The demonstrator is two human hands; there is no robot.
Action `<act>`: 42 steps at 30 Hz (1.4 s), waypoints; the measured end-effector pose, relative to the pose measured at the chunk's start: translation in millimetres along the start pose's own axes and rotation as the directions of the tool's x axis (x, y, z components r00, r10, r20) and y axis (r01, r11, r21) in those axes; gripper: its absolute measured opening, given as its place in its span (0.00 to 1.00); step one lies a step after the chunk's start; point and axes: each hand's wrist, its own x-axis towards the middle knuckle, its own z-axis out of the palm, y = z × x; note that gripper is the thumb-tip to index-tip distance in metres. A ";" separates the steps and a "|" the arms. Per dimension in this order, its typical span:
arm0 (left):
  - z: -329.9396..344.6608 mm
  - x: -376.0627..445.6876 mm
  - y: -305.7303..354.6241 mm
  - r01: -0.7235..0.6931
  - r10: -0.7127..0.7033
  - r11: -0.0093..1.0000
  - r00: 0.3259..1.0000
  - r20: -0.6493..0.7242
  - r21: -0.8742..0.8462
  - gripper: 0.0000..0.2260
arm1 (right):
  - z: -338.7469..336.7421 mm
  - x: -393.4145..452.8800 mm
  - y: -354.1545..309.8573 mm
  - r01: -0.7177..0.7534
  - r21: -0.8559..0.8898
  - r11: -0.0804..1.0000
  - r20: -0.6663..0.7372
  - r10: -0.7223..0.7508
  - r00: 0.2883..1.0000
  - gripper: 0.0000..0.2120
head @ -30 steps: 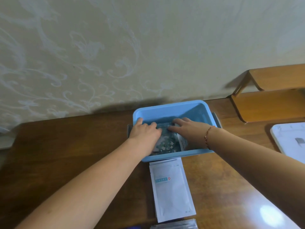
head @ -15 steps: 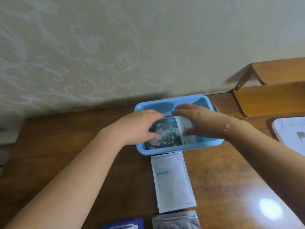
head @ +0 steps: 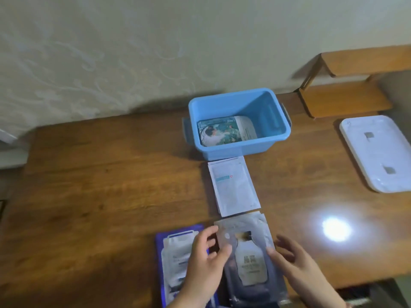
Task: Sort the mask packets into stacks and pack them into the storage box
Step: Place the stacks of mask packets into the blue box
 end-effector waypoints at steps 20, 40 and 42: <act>29.9 -15.7 -30.7 0.247 -0.223 0.893 0.969 0.108 -0.375 0.26 | 28.4 -9.9 5.0 -0.091 0.227 0.969 0.136 0.061 0.989 0.27; 81.1 9.1 40.2 0.011 0.003 0.891 1.000 0.031 -0.454 0.32 | -64.1 25.9 -23.7 -0.233 0.626 0.744 0.562 -0.224 0.796 0.29; 87.2 12.3 49.9 -0.043 0.054 0.891 0.999 0.010 -0.451 0.29 | -75.6 38.7 -28.4 -0.218 0.591 0.777 0.596 -0.238 0.767 0.30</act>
